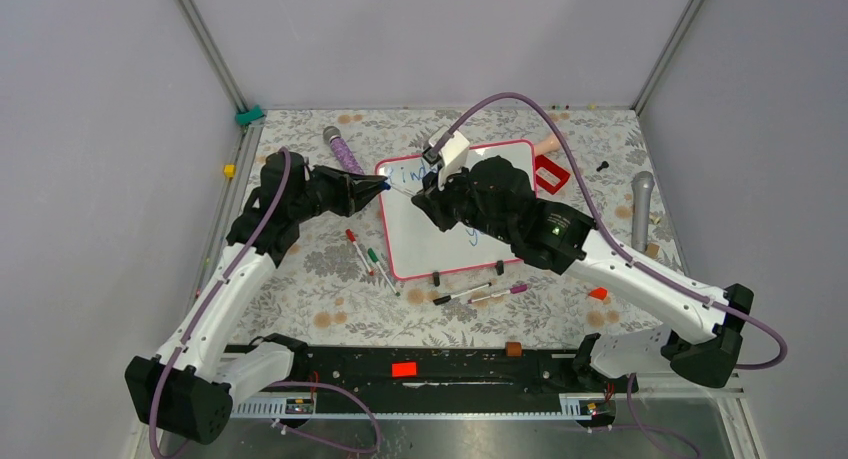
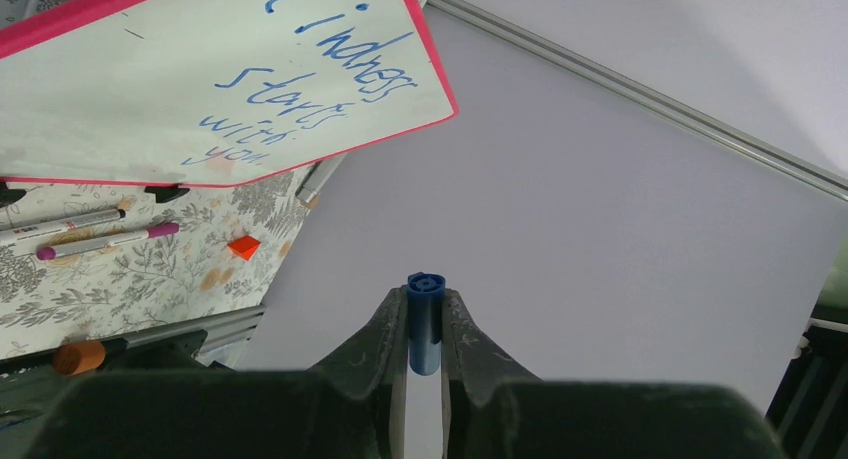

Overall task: Write a sentence on the whiteboard
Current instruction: Insert the whiteboard marker without the cap into the pen cap, then put down the whiteboard marker at the center of the board.

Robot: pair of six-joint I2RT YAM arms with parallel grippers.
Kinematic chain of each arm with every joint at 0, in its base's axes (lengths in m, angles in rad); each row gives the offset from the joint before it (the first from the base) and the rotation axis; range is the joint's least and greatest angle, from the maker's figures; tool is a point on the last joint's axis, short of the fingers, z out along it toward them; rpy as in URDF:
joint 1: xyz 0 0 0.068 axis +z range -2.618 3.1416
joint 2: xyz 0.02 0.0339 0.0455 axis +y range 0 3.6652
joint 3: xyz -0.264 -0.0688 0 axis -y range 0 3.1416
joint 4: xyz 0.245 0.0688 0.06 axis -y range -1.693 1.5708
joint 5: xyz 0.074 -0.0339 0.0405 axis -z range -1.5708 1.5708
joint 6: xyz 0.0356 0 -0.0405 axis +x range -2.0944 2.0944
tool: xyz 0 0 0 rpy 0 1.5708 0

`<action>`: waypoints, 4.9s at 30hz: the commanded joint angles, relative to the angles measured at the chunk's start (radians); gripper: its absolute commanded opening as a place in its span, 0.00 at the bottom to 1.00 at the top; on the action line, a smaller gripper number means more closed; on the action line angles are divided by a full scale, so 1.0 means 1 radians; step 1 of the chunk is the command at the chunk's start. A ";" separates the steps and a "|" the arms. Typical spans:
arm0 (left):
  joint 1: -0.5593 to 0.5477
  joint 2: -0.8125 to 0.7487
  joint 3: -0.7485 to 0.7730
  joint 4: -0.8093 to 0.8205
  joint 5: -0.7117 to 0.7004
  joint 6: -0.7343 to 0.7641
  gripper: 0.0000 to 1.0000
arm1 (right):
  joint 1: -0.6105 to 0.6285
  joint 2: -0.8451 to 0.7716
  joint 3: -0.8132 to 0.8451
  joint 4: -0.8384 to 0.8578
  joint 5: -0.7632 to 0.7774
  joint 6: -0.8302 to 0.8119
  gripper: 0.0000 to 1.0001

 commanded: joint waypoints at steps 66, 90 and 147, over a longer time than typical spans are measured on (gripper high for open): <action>-0.275 0.039 0.118 0.045 -0.017 -0.246 0.00 | -0.011 0.358 0.322 0.075 0.249 -0.089 0.00; 0.089 -0.048 0.035 -0.165 0.172 0.164 0.91 | -0.092 0.018 0.266 -0.796 0.137 0.327 0.00; 0.198 -0.178 0.032 -0.374 -0.273 1.007 0.99 | -0.339 -0.196 -0.483 -0.338 -0.233 0.521 0.00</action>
